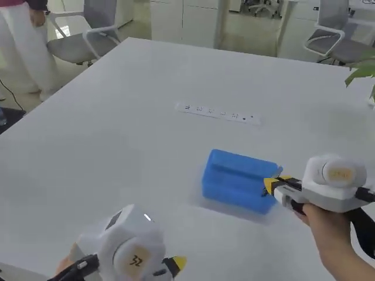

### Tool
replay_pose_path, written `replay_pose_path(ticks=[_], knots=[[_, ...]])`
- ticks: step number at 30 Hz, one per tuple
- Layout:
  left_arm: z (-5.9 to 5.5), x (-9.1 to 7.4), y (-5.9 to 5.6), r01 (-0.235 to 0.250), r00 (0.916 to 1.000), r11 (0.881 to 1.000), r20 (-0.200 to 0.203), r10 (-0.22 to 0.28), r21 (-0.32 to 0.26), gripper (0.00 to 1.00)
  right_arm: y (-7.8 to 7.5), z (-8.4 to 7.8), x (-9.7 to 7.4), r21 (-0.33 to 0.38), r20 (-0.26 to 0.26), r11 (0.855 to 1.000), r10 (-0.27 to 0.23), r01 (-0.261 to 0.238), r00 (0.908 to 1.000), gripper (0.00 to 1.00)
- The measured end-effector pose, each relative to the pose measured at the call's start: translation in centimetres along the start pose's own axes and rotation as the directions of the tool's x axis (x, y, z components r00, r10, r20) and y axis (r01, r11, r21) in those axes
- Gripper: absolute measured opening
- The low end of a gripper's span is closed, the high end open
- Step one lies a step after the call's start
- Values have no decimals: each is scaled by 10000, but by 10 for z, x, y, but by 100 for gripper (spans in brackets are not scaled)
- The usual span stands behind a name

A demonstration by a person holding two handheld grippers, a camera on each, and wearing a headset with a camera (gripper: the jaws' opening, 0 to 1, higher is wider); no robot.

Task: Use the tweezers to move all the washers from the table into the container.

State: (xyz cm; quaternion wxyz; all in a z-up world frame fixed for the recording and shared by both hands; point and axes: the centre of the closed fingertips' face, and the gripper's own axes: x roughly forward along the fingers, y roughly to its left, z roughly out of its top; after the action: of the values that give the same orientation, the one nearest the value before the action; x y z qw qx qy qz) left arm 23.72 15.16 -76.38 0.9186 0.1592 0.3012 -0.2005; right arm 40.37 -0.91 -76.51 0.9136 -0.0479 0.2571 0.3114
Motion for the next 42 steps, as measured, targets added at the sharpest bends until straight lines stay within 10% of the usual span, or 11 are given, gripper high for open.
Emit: replay_pose_path(ticks=[11,20,26,28,34,36,42], knots=[[84,-8,-19,1108,9811,9905,1502,-1222,819,40,36,30,-43,-315,920,9934,1129,-1105,9893,3],[129,-12,-38,2445,9363,9606,2256,-2693,1320,24,81,25,-64,-1533,715,9608,2440,-2310,9671,3],[137,-14,-54,3447,8941,9203,2339,-3819,1850,18,110,12,-73,-2245,143,9171,3411,-3294,9399,3],[133,-14,-64,4157,8676,8900,2119,-4499,1872,20,116,5,-76,-2506,-152,9037,3549,-3472,9348,3],[121,-11,-77,4770,8333,8314,1542,-5309,2850,20,129,-13,-83,-2982,-874,8613,4046,-4114,9103,3],[119,-14,-86,5100,8086,8005,1420,-5710,3150,16,134,-20,-85,-3046,-1160,8450,4252,-4396,8976,3],[110,-10,-98,5444,7862,7646,1081,-6085,3450,11,138,-40,-85,-3622,-1855,8172,4082,-4484,8938,3]])
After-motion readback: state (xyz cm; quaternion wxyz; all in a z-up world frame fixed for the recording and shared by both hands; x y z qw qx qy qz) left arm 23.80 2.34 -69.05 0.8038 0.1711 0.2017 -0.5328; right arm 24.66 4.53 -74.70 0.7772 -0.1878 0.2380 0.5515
